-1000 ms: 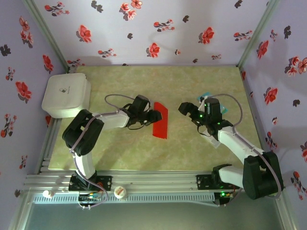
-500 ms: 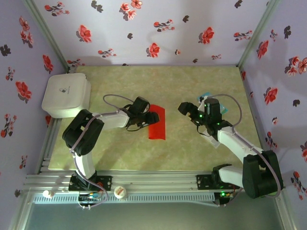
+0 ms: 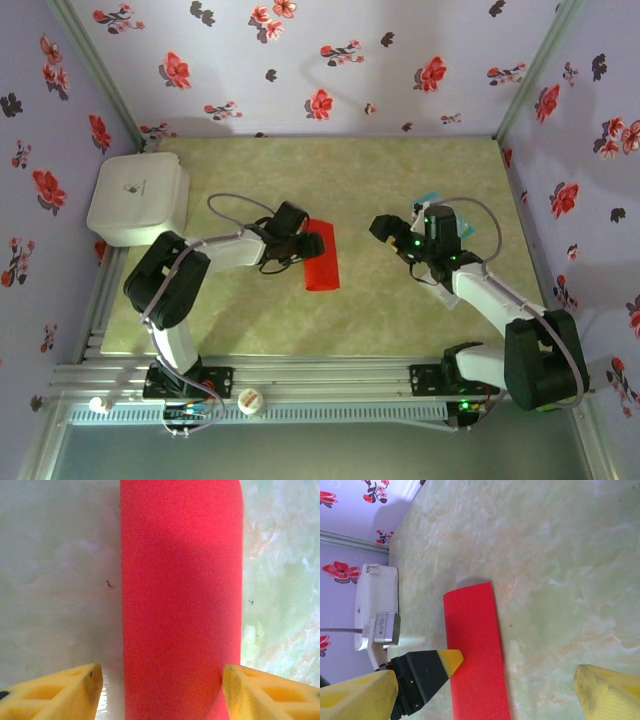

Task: Fold a paper plane with a square sheet of paper (pick it up from the middle)
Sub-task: First fold the square sheet of paper in half at the center of the table, then hold the square sheet of paper at the center of the table.

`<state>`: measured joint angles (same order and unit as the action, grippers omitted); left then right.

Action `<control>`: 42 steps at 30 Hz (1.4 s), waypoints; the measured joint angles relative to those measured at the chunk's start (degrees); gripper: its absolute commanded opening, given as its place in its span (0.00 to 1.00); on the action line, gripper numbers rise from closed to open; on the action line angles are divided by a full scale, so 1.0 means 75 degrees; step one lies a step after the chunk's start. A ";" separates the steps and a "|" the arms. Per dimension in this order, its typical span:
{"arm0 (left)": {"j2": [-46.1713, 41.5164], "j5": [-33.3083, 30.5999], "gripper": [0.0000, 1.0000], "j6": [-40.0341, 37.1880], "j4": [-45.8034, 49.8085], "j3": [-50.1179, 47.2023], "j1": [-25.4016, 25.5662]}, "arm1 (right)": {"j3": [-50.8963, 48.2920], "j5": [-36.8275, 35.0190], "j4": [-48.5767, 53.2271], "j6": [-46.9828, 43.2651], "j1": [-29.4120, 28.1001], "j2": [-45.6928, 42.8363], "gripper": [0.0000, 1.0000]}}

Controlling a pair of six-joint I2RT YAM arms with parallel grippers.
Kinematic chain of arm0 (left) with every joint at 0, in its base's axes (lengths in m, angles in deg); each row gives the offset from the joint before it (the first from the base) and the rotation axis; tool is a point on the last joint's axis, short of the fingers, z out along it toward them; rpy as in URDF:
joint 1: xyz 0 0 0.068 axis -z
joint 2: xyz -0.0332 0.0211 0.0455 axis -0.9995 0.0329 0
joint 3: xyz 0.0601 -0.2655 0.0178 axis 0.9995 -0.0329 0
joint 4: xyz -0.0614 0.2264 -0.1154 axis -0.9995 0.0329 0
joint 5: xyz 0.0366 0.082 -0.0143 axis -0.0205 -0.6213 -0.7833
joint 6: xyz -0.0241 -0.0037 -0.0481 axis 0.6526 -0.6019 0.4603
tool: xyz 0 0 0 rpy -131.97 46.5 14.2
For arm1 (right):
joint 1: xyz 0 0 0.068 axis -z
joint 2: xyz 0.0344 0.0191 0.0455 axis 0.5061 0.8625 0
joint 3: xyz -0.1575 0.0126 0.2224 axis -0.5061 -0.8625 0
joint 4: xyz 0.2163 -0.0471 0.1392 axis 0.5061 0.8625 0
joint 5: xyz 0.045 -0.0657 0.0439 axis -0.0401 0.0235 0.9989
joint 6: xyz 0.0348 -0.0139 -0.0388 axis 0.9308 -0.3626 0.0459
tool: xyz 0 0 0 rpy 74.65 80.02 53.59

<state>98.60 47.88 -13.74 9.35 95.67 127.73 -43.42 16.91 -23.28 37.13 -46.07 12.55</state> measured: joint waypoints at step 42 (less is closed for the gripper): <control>0.0326 -0.0210 0.68 -0.0315 0.1163 0.0495 -0.0184 | 0.0000 0.0140 -0.0070 0.0000 -0.0216 0.0449 0.93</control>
<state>101.05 46.30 -16.10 18.07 99.38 126.35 -43.42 17.95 -23.81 37.13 -47.68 15.91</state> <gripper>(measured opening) 0.667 0.931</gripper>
